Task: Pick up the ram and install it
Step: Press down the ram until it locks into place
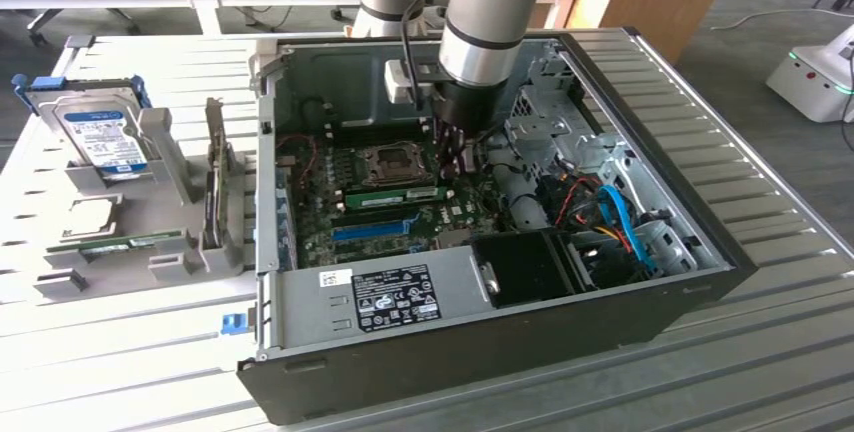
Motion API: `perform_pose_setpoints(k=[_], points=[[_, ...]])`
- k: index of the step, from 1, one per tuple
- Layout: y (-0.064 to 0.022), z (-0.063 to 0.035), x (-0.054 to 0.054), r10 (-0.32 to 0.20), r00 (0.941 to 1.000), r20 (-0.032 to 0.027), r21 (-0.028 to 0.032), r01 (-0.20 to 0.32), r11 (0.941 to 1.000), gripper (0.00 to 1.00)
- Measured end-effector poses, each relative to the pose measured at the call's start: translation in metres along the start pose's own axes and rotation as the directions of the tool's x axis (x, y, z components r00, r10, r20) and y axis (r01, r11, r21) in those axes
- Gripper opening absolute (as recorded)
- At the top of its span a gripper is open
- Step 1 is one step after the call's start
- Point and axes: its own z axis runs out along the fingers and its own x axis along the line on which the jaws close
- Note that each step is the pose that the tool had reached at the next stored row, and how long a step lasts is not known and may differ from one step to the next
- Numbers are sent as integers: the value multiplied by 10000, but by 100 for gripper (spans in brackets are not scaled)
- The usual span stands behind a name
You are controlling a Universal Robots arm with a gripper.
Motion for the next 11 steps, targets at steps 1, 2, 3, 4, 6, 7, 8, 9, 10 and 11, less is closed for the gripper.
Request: perform_pose_setpoints(k=[1,2,3,4,6,7,8,9,10,11], points=[[0,5,-1,0,10000,5,1,0,10000,11],[-1,8,0,0,10000,4,2,0,10000,11],[0,9,0,0,10000,1,0,0,10000,11],[0,9,0,0,10000,0,0,0,10000,11],[0,9,0,0,10000,0,0,0,10000,11],[0,10,0,0,10000,5,0,0,10000,11],[0,13,0,0,10000,13,1,0,10000,11],[-1,16,0,0,10000,16,1,0,10000,11],[-1,17,0,0,10000,14,0,0,10000,11],[-1,17,0,0,10000,14,0,0,10000,11]])
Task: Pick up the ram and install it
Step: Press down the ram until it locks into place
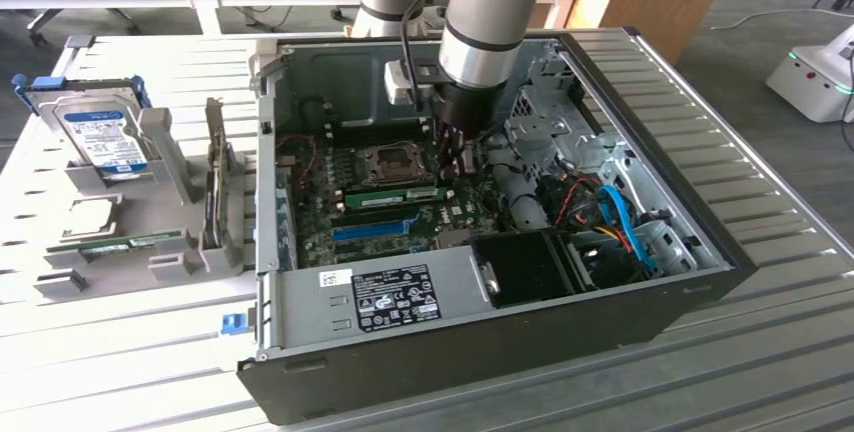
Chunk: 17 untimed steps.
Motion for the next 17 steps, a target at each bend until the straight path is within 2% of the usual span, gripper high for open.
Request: perform_pose_setpoints(k=[17], points=[[-1,21,1,0,10000,-2,-1,0,10000,11]])
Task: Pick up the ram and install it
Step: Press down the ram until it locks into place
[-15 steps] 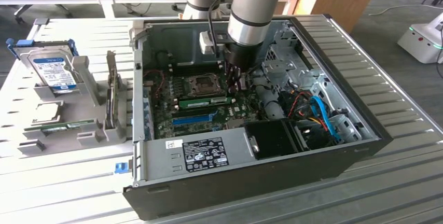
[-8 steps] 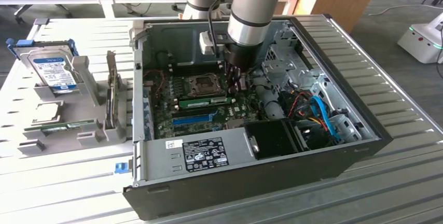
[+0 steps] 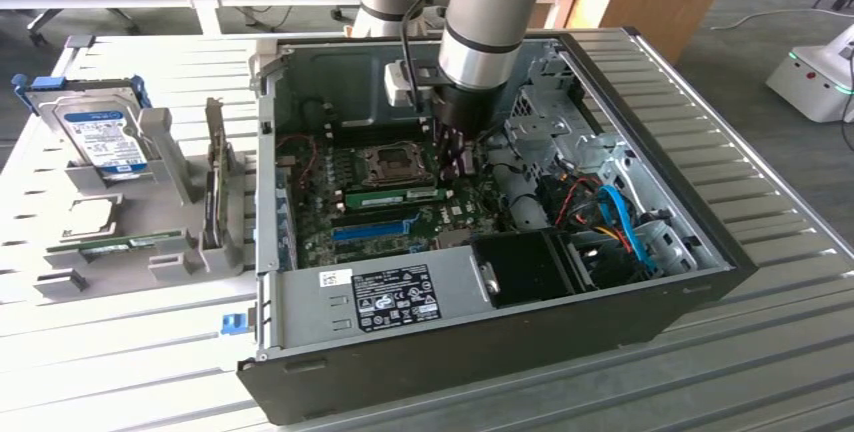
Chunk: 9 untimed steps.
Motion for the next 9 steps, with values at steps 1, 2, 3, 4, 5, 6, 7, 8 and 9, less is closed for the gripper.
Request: perform_pose_setpoints(k=[1,2,3,4,5,6,7,8,9], points=[[0,0,0,0,10000,0,0,0,10000,11],[0,0,0,0,10000,1,0,0,10000,11],[0,1,0,0,10000,1,1,0,10000,11],[0,2,0,-1,10000,2,1,1,10000,11],[0,4,0,0,10000,2,1,0,10000,11],[-1,6,0,-1,10000,2,1,1,10000,11],[-1,7,0,0,10000,1,1,0,10000,11],[0,7,0,0,10000,1,1,0,10000,11],[-1,7,0,0,10000,1,0,0,10000,11]])
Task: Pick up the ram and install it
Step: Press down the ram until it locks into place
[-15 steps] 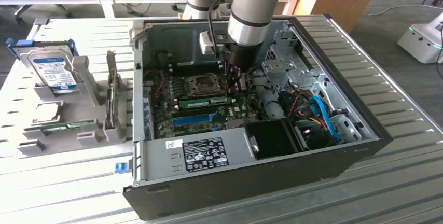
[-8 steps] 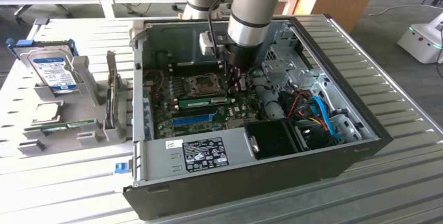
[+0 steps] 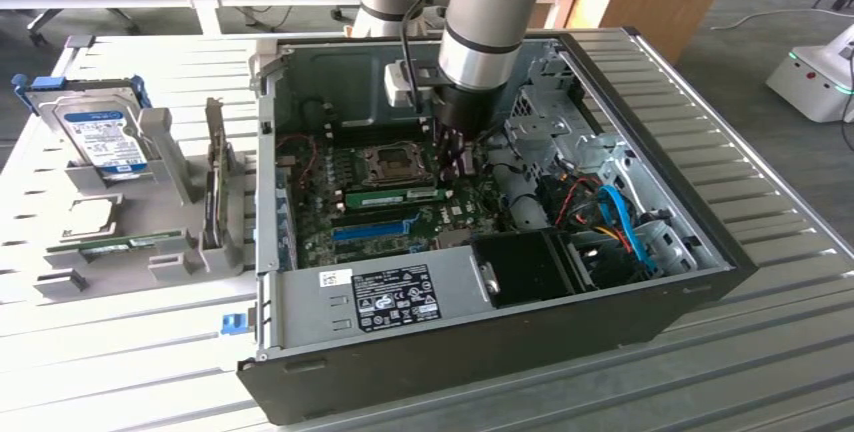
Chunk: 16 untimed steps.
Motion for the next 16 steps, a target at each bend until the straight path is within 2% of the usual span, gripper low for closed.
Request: perform_pose_setpoints(k=[16], points=[[0,10,0,0,10000,1,1,0,10000,11]])
